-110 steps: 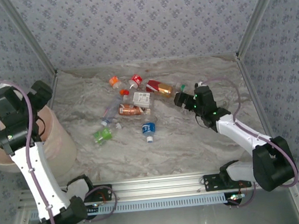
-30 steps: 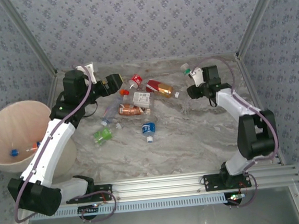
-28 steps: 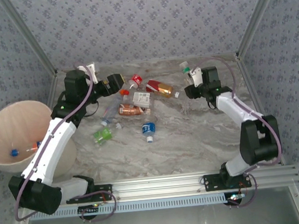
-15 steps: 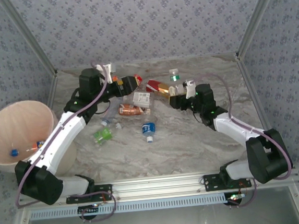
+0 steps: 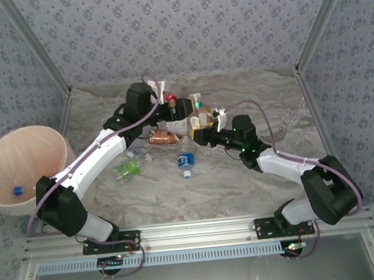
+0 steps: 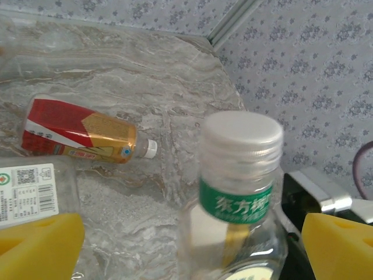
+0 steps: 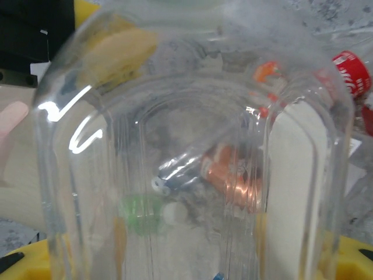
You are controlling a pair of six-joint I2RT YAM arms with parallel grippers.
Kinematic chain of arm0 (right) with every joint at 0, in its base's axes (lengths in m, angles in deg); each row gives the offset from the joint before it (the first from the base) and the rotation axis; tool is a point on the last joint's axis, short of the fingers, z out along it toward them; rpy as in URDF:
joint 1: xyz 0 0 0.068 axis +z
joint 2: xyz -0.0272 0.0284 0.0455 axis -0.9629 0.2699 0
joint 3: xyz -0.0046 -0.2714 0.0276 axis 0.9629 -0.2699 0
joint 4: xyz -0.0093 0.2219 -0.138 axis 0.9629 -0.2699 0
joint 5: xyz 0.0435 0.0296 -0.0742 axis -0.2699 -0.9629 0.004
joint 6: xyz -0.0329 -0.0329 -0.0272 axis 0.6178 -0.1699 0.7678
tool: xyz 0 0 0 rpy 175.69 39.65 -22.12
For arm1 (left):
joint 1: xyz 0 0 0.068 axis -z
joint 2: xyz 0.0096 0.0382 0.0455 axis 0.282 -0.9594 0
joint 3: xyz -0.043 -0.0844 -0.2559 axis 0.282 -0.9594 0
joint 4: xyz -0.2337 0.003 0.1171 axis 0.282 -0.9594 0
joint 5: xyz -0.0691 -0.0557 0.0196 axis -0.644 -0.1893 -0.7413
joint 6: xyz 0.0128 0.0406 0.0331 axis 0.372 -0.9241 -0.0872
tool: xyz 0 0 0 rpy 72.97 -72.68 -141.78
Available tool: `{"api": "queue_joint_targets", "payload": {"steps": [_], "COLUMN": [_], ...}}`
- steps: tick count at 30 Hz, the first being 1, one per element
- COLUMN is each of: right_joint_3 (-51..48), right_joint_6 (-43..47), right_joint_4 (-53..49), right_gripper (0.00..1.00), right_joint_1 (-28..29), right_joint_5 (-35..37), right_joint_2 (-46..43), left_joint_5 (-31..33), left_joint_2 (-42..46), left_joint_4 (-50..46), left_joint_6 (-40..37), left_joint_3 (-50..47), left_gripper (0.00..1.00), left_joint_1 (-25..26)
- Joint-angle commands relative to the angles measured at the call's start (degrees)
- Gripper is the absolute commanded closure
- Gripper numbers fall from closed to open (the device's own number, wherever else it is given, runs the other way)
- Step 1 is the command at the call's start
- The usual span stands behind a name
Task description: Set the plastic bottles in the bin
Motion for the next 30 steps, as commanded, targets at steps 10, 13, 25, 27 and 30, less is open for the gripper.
{"api": "queue_joint_targets", "payload": {"steps": [10, 13, 25, 27, 30], "right_joint_3": [1.2, 1.8, 3.4, 3.7, 4.3], "right_joint_6": [-4.7, -4.3, -4.4, -4.6, -4.4], "right_joint_4": [11.8, 11.3, 9.9, 9.2, 6.9], "right_gripper": [0.50, 0.50, 0.47, 0.46, 0.43], "right_joint_1": [3.7, 4.0, 5.1, 5.0, 4.9], "right_joint_5": [-5.3, -5.9, -6.0, -5.7, -5.3], "right_joint_2": [4.6, 5.0, 6.4, 6.4, 6.4], "left_joint_5": [7.5, 8.2, 7.6, 7.5, 6.6], "left_joint_2": [-3.9, -4.8, -5.9, -5.5, -5.3], "left_joint_4": [-1.6, -2.1, -4.8, -4.9, -5.0], "left_joint_6": [-0.3, -0.4, -2.5, -2.7, -2.9], "left_joint_3": [4.6, 5.1, 6.8, 6.7, 6.7], "left_gripper": [0.10, 0.13, 0.49, 0.51, 0.54], "left_joint_1": [1.8, 1.9, 2.4, 2.4, 2.4]}}
